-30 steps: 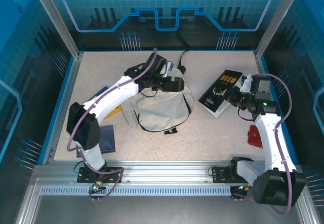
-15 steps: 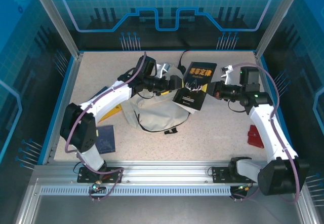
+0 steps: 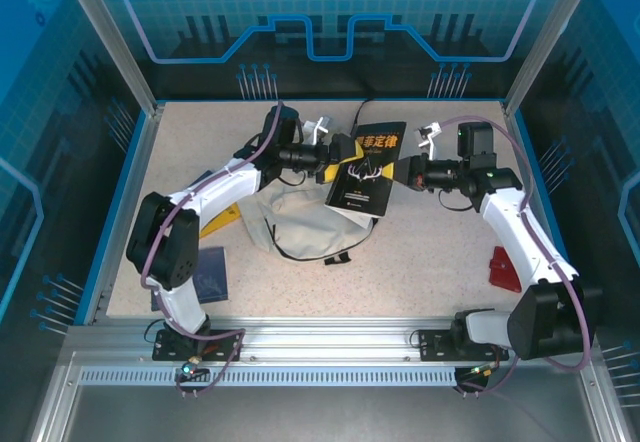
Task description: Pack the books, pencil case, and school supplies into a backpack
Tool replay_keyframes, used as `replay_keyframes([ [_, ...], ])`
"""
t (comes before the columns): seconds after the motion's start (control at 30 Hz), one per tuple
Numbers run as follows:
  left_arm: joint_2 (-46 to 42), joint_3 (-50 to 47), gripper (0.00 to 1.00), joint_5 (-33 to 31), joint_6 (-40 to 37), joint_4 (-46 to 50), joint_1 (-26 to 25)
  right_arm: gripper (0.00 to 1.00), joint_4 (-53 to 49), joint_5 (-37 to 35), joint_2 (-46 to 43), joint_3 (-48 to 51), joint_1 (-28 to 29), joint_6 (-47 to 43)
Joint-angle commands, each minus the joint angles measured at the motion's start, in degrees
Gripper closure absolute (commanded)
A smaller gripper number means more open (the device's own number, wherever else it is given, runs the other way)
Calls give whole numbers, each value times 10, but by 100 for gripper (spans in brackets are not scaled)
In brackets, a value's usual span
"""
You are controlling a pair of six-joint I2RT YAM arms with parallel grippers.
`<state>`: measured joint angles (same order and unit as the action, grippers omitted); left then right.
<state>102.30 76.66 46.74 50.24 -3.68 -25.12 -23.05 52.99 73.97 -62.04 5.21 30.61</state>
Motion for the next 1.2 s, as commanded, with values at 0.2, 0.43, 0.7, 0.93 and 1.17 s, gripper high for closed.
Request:
replay_keyframes([
  [0.2,17,-31,1,67,74,-138,5,100,56,71,3,-13,7,1],
  [0.43,-13,-39,27,70,64,-142,10,100,-11,24,29,-31,0,-29],
  [0.7,-31,-43,73,51,42,-111,17,92,-57,-32,46,-45,-5,-41],
  [0.93,-60,-55,87,-18,45,-99,28,27,-14,-115,3,4,-3,59],
  [1.17,-107,-74,87,-164,67,-101,36,9,149,-165,-67,113,33,269],
])
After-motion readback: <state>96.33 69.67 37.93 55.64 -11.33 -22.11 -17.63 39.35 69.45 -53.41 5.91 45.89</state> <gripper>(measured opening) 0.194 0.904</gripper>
